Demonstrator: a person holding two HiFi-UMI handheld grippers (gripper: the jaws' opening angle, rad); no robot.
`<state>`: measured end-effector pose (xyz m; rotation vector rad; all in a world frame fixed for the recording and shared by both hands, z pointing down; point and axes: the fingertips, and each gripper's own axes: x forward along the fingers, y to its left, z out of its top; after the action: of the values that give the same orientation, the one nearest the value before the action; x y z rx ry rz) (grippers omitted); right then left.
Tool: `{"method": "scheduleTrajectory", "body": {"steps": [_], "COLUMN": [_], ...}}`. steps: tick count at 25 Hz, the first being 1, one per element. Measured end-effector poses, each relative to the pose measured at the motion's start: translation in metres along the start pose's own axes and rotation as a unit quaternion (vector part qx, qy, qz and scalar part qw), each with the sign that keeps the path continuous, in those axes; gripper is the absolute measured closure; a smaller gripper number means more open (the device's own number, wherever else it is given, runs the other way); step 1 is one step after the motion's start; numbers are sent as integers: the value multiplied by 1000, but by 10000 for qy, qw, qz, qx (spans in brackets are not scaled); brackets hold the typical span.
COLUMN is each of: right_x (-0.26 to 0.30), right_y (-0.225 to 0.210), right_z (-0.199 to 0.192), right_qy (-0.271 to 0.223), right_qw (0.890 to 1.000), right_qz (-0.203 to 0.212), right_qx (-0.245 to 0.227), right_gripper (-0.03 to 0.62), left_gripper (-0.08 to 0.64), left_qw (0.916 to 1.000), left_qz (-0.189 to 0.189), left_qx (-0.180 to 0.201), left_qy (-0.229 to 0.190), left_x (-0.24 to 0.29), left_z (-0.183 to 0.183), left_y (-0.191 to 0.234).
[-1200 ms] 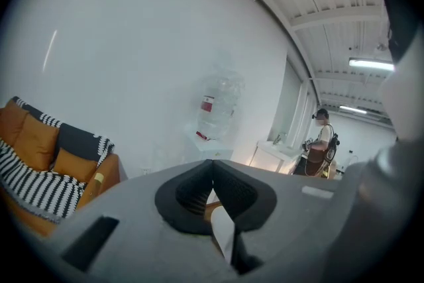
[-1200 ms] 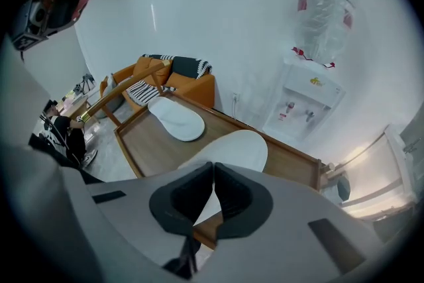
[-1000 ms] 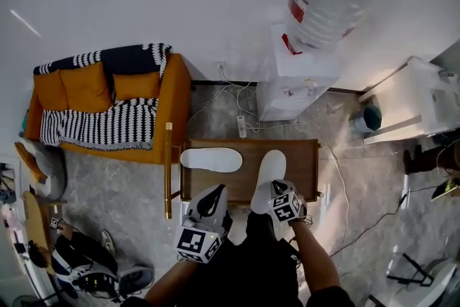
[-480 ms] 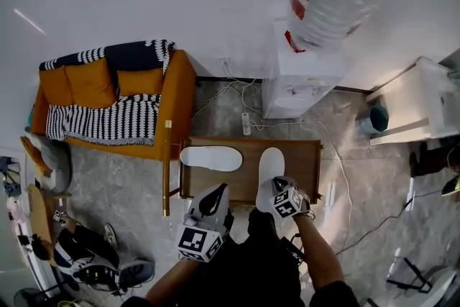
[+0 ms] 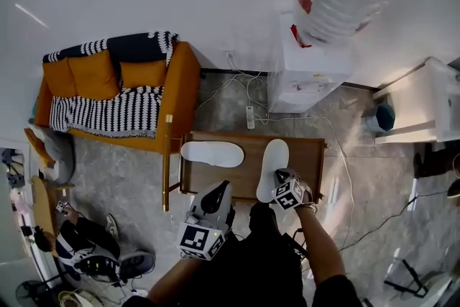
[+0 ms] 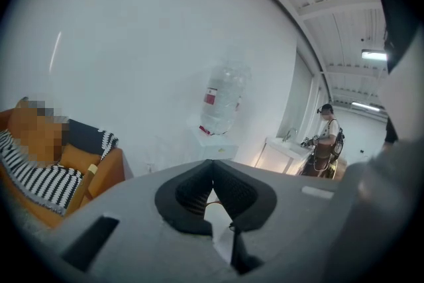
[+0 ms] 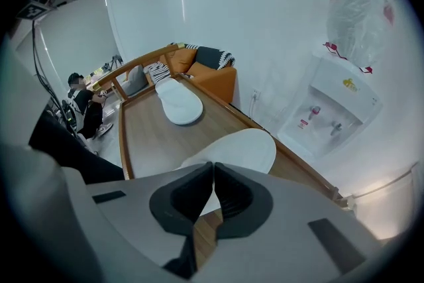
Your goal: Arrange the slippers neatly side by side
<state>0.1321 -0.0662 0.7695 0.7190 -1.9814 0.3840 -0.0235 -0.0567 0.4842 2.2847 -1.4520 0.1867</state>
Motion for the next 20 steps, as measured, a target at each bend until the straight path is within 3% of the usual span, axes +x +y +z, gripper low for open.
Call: {"method": "scheduleTrajectory", "body": {"steps": [17, 20], "right_x": [11, 10], "right_y": [-10, -10], "right_z": [-18, -17], "right_qy": [156, 126], "right_qw": [9994, 9992], "right_qz": [169, 171], "right_qx": [244, 330], "right_gripper": [571, 486], "left_gripper": [548, 548], "left_qw": [9998, 9997], "left_qz": [184, 205], "left_qx": [-41, -74], "left_qy": [66, 77], "left_x": [17, 16], "left_z": [-1, 0], "left_y": [-2, -4]}}
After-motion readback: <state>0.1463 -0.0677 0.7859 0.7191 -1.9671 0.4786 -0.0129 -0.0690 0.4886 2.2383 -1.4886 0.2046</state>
